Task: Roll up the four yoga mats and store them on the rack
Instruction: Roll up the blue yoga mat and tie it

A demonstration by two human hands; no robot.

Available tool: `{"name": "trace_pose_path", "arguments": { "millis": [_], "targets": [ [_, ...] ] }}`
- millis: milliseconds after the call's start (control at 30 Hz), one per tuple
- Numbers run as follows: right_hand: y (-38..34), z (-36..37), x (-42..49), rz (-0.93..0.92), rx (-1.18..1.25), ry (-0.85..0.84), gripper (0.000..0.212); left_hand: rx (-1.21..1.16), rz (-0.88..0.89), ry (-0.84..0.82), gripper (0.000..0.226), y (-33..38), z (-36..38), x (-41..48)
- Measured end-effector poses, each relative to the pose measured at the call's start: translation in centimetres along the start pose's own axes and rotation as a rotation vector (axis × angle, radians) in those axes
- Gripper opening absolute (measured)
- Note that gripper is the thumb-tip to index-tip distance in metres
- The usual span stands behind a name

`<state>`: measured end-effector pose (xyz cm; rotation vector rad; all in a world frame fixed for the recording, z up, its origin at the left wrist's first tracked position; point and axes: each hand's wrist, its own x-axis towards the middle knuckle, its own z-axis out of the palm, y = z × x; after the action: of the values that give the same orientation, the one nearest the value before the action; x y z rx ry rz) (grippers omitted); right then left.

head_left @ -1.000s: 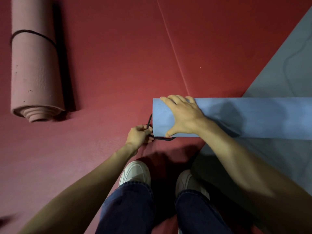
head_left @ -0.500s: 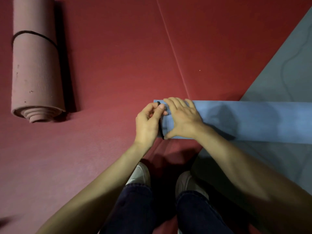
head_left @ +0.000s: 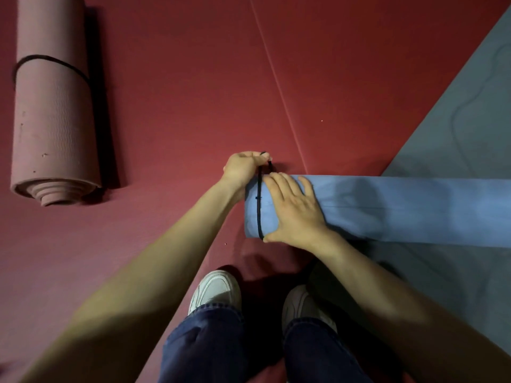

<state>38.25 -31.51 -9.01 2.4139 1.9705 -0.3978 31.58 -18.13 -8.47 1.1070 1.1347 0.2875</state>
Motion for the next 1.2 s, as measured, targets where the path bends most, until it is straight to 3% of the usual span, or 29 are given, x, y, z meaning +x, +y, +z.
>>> {"name": "trace_pose_path", "arguments": {
  "millis": [67, 167, 300, 400, 533, 667, 767, 833, 900, 967, 1067, 1200],
  "targets": [
    [0.4, -0.4, 0.4, -0.012, 0.026, -0.017, 0.12, 0.21, 0.096, -0.015, 0.024, -0.9, -0.2, -0.4],
    [1.5, -1.8, 1.3, -0.026, 0.198, -0.037, 0.084, 0.417, 0.292, 0.001, 0.013, -2.1, -0.9, -3.1],
    [2.0, -1.9, 2.7, 0.132, 0.585, 0.009, 0.045, 0.698, 0.493, -0.079, 0.045, -3.4, -3.5, -5.1],
    [1.6, -1.8, 3.7, 0.248, 0.614, 0.083, 0.036, 0.951, 0.591, -0.177, 0.088, -4.5, -4.4, -5.2],
    [1.3, -1.8, 4.0, 0.328, 0.649, 0.123, 0.015, 1.175, 0.531, -0.229, 0.123, -4.7, -3.3, -4.3],
    [1.5, -2.4, 4.5, 0.353, 0.674, 0.195, 0.014, 1.227, 0.503, -0.26, 0.126, -3.4, -2.6, -2.8],
    [1.6, -3.9, 4.2, 0.454, 1.013, 0.266, 0.01, 1.186, 0.439, -0.325, 0.12, -2.1, -2.8, -1.5],
    [1.4, -4.1, 3.5, 0.538, 1.387, 0.326, 0.02, 1.163, 0.393, -0.358, 0.125, -1.0, -3.0, -0.5],
    [2.2, -4.1, 1.9, 0.664, 1.597, 0.267, 0.03, 1.108, 0.351, -0.385, 0.126, 0.1, -2.9, 0.2],
    [4.8, -3.5, -0.3, 0.708, 1.552, 0.179, 0.035, 1.064, 0.29, -0.414, 0.114, 0.9, -3.0, 0.5],
    [8.3, -2.0, -2.6, 0.691, 1.089, 0.272, 0.041, 1.171, 0.222, -0.427, 0.103, 2.1, -2.5, 0.8],
    [7.8, -1.6, -2.5, 0.804, 1.132, 0.363, 0.036, 1.543, 0.284, -0.398, 0.101, 3.3, 1.4, 0.0]
  ]
}}
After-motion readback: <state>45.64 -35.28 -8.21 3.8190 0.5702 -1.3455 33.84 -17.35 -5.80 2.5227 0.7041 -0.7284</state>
